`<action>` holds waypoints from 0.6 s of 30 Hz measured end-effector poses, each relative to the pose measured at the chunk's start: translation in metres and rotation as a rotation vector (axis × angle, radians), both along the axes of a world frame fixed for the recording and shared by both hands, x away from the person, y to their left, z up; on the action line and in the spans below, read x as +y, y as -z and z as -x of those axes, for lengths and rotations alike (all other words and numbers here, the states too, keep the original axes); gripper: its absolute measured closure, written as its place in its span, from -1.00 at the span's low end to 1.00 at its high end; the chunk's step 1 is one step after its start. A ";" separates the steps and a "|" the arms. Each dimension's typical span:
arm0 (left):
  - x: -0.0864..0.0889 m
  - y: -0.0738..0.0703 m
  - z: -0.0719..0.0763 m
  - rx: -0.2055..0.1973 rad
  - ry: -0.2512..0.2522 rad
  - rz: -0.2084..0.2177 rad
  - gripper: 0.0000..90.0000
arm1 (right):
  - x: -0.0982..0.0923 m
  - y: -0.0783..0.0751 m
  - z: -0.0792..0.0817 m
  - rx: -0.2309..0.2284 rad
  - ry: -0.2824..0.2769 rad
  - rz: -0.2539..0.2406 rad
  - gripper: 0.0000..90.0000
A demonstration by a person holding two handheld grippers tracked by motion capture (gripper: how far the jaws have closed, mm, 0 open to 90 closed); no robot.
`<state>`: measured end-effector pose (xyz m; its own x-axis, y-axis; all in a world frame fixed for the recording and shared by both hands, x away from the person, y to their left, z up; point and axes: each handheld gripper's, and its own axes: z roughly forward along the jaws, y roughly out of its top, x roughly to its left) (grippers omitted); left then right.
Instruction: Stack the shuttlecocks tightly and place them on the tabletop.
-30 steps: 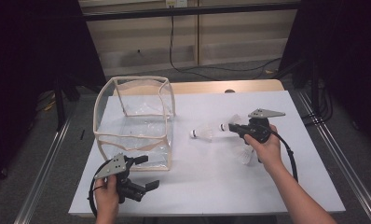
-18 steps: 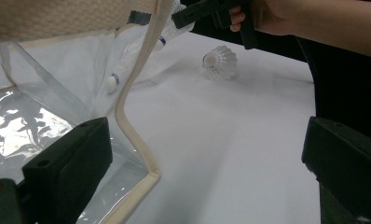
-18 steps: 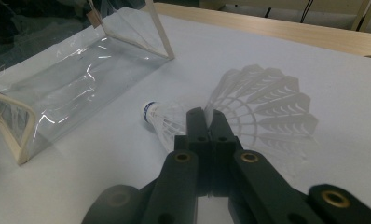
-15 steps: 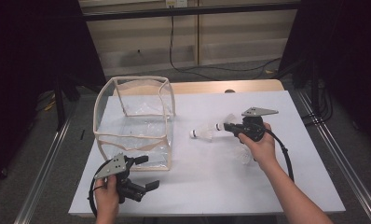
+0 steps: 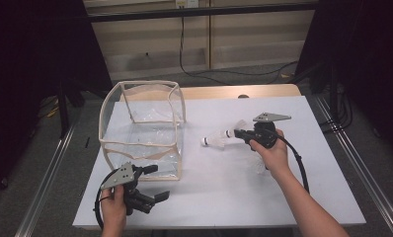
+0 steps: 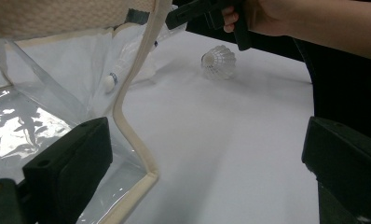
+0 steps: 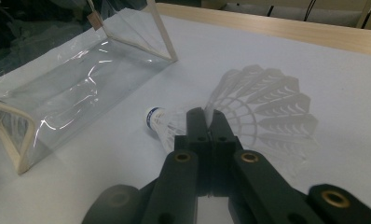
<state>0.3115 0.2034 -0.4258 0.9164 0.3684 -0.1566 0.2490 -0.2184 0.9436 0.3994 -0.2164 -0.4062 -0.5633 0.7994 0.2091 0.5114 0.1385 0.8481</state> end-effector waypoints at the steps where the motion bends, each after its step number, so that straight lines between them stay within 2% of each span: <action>1: 0.000 0.000 0.000 0.001 -0.001 0.002 -0.96 | 0.000 0.000 0.000 0.001 -0.002 0.000 1.00; 18: 0.000 0.000 0.000 -0.001 0.002 -0.001 -0.96 | 0.010 0.000 -0.002 0.017 -0.020 0.009 1.00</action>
<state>0.3117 0.2033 -0.4262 0.9171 0.3671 -0.1553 0.2476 -0.2196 0.9436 0.4012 -0.2065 -0.4060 -0.5759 0.7897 0.2116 0.5231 0.1570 0.8377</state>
